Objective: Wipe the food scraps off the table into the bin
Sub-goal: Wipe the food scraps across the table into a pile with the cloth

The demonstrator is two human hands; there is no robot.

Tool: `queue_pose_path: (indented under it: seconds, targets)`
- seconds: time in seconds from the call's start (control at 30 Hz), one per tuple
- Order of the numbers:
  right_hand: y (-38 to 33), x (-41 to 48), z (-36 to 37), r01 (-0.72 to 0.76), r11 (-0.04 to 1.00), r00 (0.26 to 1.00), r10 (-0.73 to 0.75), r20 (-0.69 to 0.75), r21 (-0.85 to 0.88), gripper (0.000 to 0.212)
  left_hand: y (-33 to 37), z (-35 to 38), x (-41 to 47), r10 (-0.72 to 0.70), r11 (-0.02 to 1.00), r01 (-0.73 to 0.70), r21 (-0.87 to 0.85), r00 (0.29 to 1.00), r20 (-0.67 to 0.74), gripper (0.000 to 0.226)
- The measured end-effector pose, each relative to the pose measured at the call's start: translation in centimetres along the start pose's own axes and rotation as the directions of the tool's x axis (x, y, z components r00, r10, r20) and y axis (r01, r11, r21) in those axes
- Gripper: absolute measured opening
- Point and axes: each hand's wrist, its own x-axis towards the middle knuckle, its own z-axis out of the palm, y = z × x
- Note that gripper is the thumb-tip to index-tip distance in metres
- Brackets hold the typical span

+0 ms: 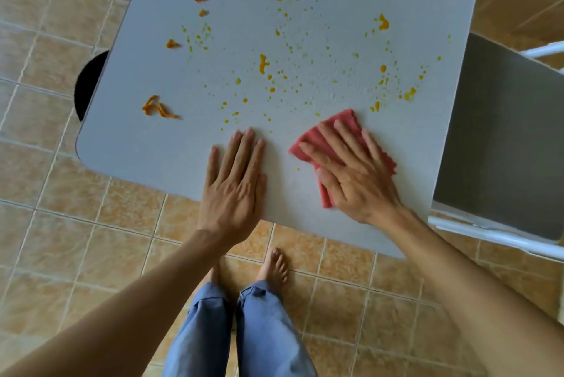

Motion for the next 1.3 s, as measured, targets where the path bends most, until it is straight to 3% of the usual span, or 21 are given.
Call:
queue_pose_path:
  seconds: [0.07,0.13,0.17,0.2,0.27,0.33,0.37,0.43,0.5,0.57,0.67,0.73,0.8,0.9,0.93,1.0,1.07,1.1,1.17,1.23,1.3]
  targets:
    - [1.5,0.0,0.4,-0.402,0.914,0.911,0.405,-0.082,0.058,0.052,0.1,0.0,-0.1,-0.006,1.0,0.006,-0.003,1.0,-0.009,0.057]
    - [-1.5,1.1,1.2,-0.736,0.664,0.64,0.747,-0.18,0.136,0.053,0.1,0.0,-0.2,-0.008,1.0,0.008,0.005,1.0,-0.012,0.057]
    - [-3.9,1.8,1.4,-0.785,0.599,0.572,0.799,-0.189,0.16,0.054,0.0,0.0,-0.2,-0.01,1.0,0.01,0.004,1.0,-0.011,0.057]
    - [-6.1,2.3,1.3,-0.748,0.645,0.62,0.763,-0.181,0.156,0.055,0.0,0.0,-0.1,-0.009,1.0,0.009,-0.003,1.0,-0.004,0.057]
    - [-8.6,1.7,1.0,-0.423,0.901,0.896,0.432,-0.102,0.1,0.054,-0.2,-0.5,0.0,-0.002,0.999,0.003,-0.036,1.0,0.011,0.058]
    - [-6.6,0.6,0.0,-0.062,0.994,0.997,0.066,-0.037,0.094,0.052,-0.4,-1.4,-0.3,-0.016,0.995,0.016,-0.096,1.0,0.0,0.059]
    - [-4.8,0.1,-0.2,-0.014,0.997,0.999,0.017,-0.032,0.08,0.051,-0.7,-1.9,-0.6,-0.039,0.993,0.036,-0.115,0.999,-0.022,0.06]
    - [-1.8,-0.1,-0.1,-0.229,0.972,0.968,0.233,-0.088,0.059,0.052,-2.0,-2.9,-1.6,-0.113,0.988,0.104,-0.117,0.991,-0.07,0.06]
    - [-2.1,1.2,0.3,-0.555,0.819,0.803,0.573,-0.163,0.145,0.053,-4.1,-3.2,-2.6,-0.224,0.971,0.215,-0.107,0.972,-0.077,0.06]
    - [-6.4,3.6,0.9,-0.621,0.756,0.729,0.654,-0.201,0.209,0.056,-6.1,-3.0,-3.4,-0.322,0.943,0.316,-0.105,0.946,-0.04,0.061]
    - [-11.8,6.0,1.6,-0.171,0.96,0.96,0.213,-0.183,0.221,0.06,-7.0,-2.3,-3.6,-0.34,0.939,0.338,-0.059,0.94,-0.02,0.064]
    - [-11.0,7.7,1.7,0.064,0.983,0.985,-0.035,-0.168,0.172,0.062,-6.9,-2.0,-3.4,-0.346,0.938,0.344,-0.042,0.938,-0.03,0.064]
    - [-8.8,9.9,1.9,-0.071,0.994,0.977,0.086,-0.194,0.082,0.059,-6.9,-1.9,-3.3,-0.353,0.935,0.352,-0.04,0.935,-0.032,0.064]
    - [-10.5,12.9,1.9,-0.48,0.872,0.834,0.488,-0.257,0.098,0.055,-7.0,-1.7,-3.6,-0.357,0.934,0.355,-0.048,0.933,-0.041,0.063]
    - [-12.3,13.7,2.0,-0.474,0.872,0.84,0.489,-0.236,0.118,0.055,-7.1,-1.6,-3.7,-0.357,0.934,0.355,-0.05,0.933,-0.046,0.063]
    - [-14.5,14.2,2.3,-0.172,0.981,0.966,0.186,-0.178,0.092,0.055,-7.2,-1.6,-3.7,-0.351,0.936,0.349,-0.051,0.935,-0.048,0.063]
    - [-12.6,15.2,2.0,0.187,0.981,0.975,-0.179,-0.132,0.049,0.053,-7.3,-1.8,-3.4,-0.34,0.94,0.338,-0.054,0.939,-0.044,0.063]
    - [-10.9,16.1,1.7,0.251,0.967,0.962,-0.245,-0.122,0.037,0.053,-7.3,-1.9,-3.3,-0.339,0.94,0.337,-0.055,0.94,-0.038,0.063]
    - [-8.6,17.5,1.8,0.052,0.998,0.986,-0.044,-0.161,0.04,0.053,-7.1,-1.9,-3.3,-0.348,0.937,0.346,-0.053,0.937,-0.027,0.064]
    - [-10.0,18.0,2.1,-0.351,0.932,0.901,0.362,-0.237,0.091,0.052,-7.0,-1.9,-3.5,-0.359,0.932,0.358,-0.052,0.933,-0.022,0.063]
    - [-13.8,18.6,2.1,-0.444,0.884,0.853,0.468,-0.232,0.149,0.053,-7.0,-1.9,-3.5,-0.362,0.931,0.361,-0.051,0.932,-0.007,0.063]
